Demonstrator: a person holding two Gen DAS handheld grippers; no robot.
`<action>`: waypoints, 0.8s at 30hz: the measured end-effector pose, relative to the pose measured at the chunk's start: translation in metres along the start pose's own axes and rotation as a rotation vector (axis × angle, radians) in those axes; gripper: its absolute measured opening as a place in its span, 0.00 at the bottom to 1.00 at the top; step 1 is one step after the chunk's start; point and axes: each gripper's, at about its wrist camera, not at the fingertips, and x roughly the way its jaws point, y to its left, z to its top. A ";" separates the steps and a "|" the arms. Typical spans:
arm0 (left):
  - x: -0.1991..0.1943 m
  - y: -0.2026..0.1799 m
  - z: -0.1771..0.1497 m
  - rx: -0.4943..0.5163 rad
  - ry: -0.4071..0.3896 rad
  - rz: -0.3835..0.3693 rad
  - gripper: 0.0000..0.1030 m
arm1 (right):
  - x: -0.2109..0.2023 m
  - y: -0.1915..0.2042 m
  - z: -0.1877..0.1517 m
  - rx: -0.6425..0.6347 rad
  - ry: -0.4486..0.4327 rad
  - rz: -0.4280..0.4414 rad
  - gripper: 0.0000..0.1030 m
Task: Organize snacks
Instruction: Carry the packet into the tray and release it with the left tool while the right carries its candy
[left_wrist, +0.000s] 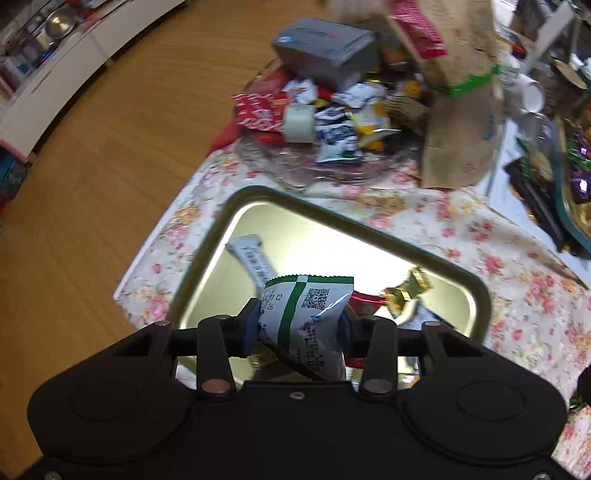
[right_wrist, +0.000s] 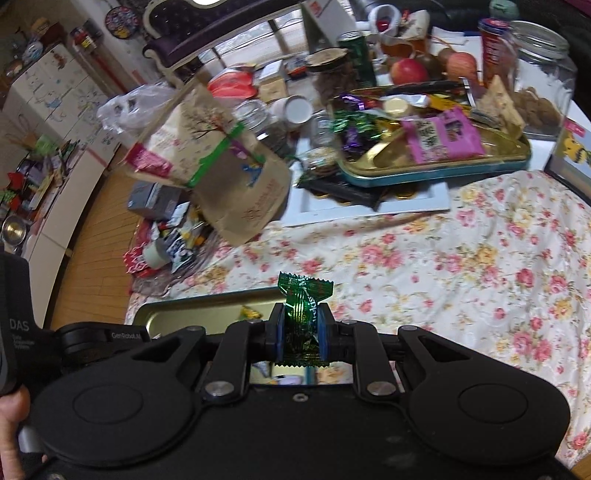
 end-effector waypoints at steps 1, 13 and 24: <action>0.002 0.005 0.000 -0.009 0.002 0.017 0.49 | 0.003 0.007 -0.001 -0.016 0.003 0.007 0.19; 0.005 0.046 0.009 -0.030 -0.004 -0.005 0.50 | 0.033 0.072 -0.028 -0.176 0.035 0.033 0.19; 0.006 0.059 0.012 -0.041 0.000 -0.029 0.52 | 0.056 0.094 -0.043 -0.231 0.063 0.025 0.19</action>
